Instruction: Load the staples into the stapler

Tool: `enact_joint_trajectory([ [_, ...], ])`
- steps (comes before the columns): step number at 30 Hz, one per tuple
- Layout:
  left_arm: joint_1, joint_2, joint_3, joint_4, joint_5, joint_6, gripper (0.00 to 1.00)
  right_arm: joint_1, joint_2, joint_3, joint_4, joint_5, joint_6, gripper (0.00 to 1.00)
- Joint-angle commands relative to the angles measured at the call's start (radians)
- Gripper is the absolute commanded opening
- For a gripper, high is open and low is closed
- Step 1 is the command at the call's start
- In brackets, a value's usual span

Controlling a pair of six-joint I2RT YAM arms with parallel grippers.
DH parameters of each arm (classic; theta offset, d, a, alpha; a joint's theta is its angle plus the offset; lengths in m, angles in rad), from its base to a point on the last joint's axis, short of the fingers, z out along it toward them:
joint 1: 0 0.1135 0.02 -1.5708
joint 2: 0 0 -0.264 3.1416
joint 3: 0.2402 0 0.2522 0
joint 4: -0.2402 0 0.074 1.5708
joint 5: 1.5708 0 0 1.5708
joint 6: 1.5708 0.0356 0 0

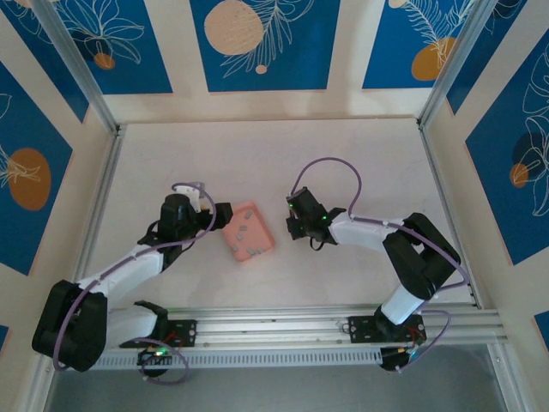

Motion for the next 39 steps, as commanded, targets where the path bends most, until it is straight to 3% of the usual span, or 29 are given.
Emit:
enact_joint_trajectory([
  [1,-0.008,-0.012,0.021,-0.004,0.009,0.008,0.93,0.005,0.01,-0.017,-0.013,0.004,0.018,0.16],
  [16,-0.009,-0.015,0.02,-0.006,0.009,0.006,0.93,0.01,-0.077,-0.027,0.033,-0.008,-0.004,0.16],
  [39,-0.009,-0.019,0.019,-0.01,0.006,0.006,0.93,-0.003,-0.004,-0.015,0.033,-0.028,0.008,0.16],
])
